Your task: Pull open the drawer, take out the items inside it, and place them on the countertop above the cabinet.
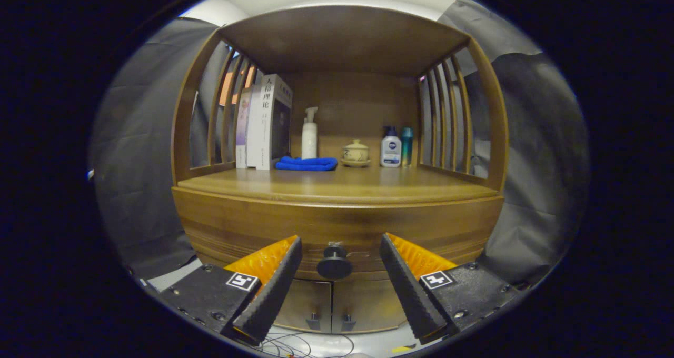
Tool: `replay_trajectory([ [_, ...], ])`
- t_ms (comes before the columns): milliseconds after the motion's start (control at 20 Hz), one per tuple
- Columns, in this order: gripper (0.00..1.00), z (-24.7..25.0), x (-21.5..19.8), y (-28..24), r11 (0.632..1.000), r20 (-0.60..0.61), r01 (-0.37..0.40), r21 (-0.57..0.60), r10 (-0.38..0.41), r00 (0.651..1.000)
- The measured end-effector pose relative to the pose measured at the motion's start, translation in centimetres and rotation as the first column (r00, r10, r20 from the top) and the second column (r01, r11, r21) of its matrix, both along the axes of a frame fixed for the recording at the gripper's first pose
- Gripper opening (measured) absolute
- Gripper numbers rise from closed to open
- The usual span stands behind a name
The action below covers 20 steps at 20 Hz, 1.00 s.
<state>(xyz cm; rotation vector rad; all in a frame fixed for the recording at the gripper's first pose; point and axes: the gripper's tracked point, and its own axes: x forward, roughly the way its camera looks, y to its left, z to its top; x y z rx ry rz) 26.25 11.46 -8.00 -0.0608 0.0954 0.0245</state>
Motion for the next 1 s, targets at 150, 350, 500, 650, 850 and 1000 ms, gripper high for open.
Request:
replay_trajectory([
  [150,0.9,-1.6,1.4,0.1,1.0,-0.029,0.004,-0.013,-0.004,1.0],
  [350,0.71,-3.3,2.2,-0.3,0.999,-0.047,0.034,-0.032,-0.036,0.998],
  [500,0.64,-3.8,2.4,0.0,0.999,-0.074,0.031,-0.016,-0.032,0.997],
  [650,0.56,-4.0,3.6,-0.2,0.999,-0.071,0.031,-0.008,-0.031,0.997],
  [850,0.47,-4.0,3.5,-0.1,0.999,-0.077,0.032,0.013,-0.031,0.997],
  [1000,0.44,-3.9,3.5,-0.2,0.999,-0.081,0.033,0.001,-0.033,0.996],
])
